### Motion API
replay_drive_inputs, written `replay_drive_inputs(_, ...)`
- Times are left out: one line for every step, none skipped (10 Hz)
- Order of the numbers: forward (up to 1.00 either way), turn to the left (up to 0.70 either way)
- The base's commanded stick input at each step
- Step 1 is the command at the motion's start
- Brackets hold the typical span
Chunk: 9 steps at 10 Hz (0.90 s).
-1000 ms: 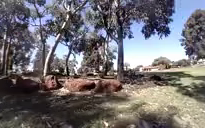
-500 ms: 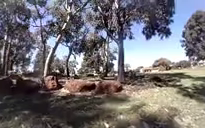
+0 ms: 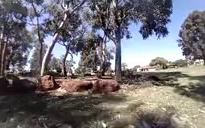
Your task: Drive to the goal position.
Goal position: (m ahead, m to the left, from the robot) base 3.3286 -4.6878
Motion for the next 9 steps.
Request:
replay_drive_inputs(0.00, -0.45)
replay_drive_inputs(0.00, -0.45)
replay_drive_inputs(0.00, -0.45)
replay_drive_inputs(0.00, -0.45)
replay_drive_inputs(0.00, -0.45)
replay_drive_inputs(0.00, -0.45)
replay_drive_inputs(0.00, -0.45)
replay_drive_inputs(0.00, -0.45)
replay_drive_inputs(0.00, -0.45)
